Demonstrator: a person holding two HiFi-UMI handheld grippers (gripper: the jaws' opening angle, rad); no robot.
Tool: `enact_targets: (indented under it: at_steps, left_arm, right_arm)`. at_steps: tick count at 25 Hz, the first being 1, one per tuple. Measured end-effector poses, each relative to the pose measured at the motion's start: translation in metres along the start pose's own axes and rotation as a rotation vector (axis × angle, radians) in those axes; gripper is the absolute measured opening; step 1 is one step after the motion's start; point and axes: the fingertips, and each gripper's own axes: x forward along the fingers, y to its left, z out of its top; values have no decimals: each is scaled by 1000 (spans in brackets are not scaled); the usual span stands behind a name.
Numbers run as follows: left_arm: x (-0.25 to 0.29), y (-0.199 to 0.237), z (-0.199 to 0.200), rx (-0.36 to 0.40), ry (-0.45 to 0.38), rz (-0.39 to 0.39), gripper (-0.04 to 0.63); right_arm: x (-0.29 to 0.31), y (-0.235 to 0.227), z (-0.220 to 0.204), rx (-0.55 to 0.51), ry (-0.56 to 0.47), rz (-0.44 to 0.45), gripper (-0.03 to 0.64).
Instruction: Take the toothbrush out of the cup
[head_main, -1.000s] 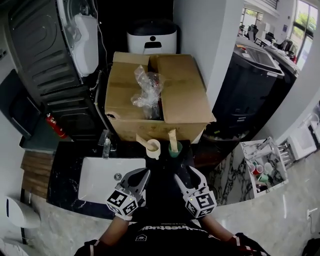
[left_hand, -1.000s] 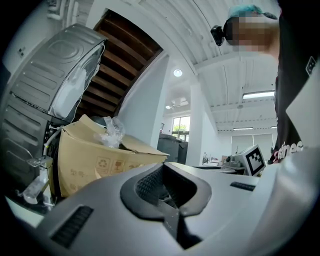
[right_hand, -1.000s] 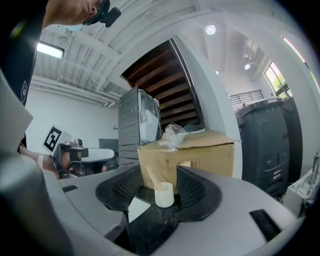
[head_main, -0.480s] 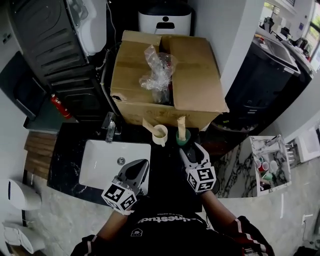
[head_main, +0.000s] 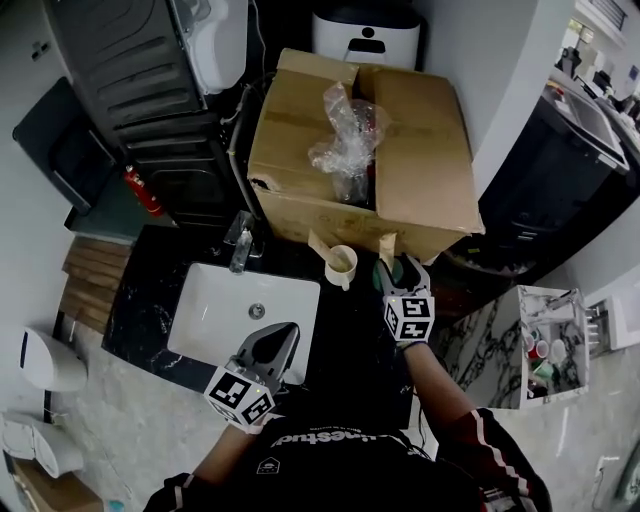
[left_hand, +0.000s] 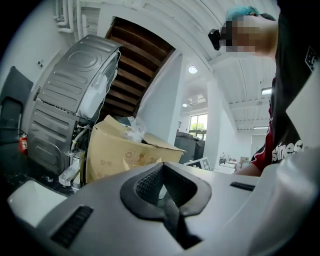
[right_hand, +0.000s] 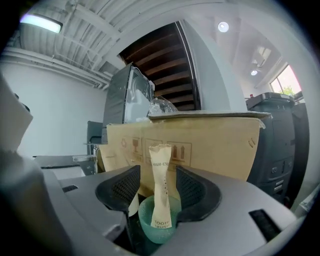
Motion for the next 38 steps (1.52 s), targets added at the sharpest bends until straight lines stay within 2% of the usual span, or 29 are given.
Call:
enact_targets:
  at_steps: [5,10,23,27,33,38]
  left_arm:
    - [-6,3,0,18,7,15,14]
    - [-14,9,-1,2,9,65,14]
    - [-17,5,-4,5,5,67,14]
    - [-18,5,-3,9,3,65,14]
    - [-18,4,-1,-4,-8,71,14]
    - [-19,4,2,-1,-21,60,14]
  right_arm:
    - [22,-9,-15,-23,35,-5,239]
    - [28,-8,-23,-11,57,4,238]
    - [24,-8,-23,-29,56,-1,64]
    - [23,-7,-22,-40,50,1,48]
    - [18,-7,-6,-67,12,-4,43]
    - [13,-6,27,-89,-42,-7,41]
